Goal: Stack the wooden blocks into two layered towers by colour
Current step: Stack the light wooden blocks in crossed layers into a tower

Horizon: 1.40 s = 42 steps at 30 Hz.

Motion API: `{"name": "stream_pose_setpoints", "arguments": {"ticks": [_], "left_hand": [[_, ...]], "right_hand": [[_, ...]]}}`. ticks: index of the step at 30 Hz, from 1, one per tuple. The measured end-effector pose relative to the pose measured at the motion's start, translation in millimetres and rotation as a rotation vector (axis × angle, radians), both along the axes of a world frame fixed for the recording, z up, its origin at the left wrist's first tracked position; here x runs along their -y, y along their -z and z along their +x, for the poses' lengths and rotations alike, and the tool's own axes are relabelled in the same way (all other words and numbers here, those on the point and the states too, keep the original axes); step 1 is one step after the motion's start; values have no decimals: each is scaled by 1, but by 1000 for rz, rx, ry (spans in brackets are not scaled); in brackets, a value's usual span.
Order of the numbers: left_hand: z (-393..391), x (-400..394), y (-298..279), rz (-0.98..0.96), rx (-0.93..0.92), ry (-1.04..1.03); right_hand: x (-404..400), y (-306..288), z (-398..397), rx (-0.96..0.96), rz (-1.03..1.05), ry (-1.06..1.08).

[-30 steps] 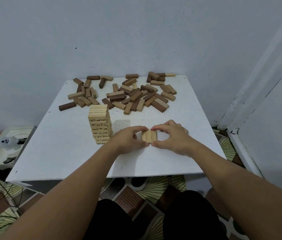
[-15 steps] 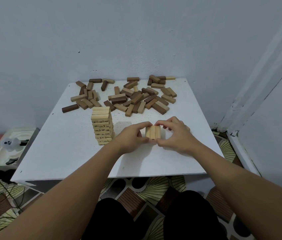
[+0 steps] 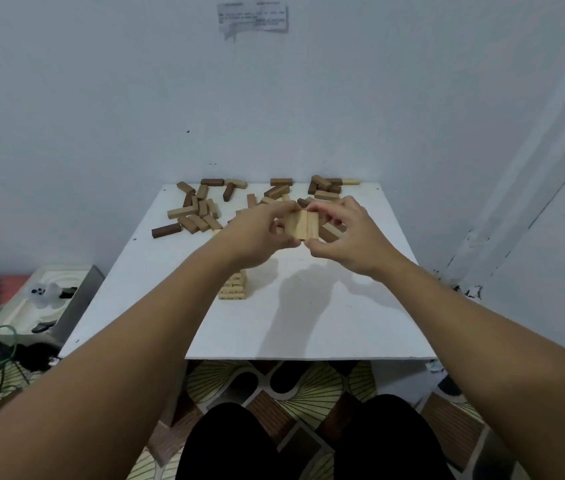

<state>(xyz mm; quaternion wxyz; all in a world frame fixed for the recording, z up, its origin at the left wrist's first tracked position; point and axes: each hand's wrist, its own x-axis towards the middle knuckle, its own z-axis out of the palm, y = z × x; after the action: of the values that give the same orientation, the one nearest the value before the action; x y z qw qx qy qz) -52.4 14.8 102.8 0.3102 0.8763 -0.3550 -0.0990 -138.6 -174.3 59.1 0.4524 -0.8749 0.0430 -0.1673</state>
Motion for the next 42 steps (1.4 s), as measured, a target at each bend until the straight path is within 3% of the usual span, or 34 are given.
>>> {"name": "stream_pose_setpoints", "arguments": {"ticks": [6, 17, 42], "left_hand": [[25, -47, -15, 54, -18, -19], [76, -100, 14, 90, -35, -26], [89, -104, 15, 60, -186, -17]], "right_hand": [[-34, -7, 31, -6, -31, -53], [-77, 8, 75, -53, -93, -97], [-73, 15, 88, -194, -16, -186]]}}
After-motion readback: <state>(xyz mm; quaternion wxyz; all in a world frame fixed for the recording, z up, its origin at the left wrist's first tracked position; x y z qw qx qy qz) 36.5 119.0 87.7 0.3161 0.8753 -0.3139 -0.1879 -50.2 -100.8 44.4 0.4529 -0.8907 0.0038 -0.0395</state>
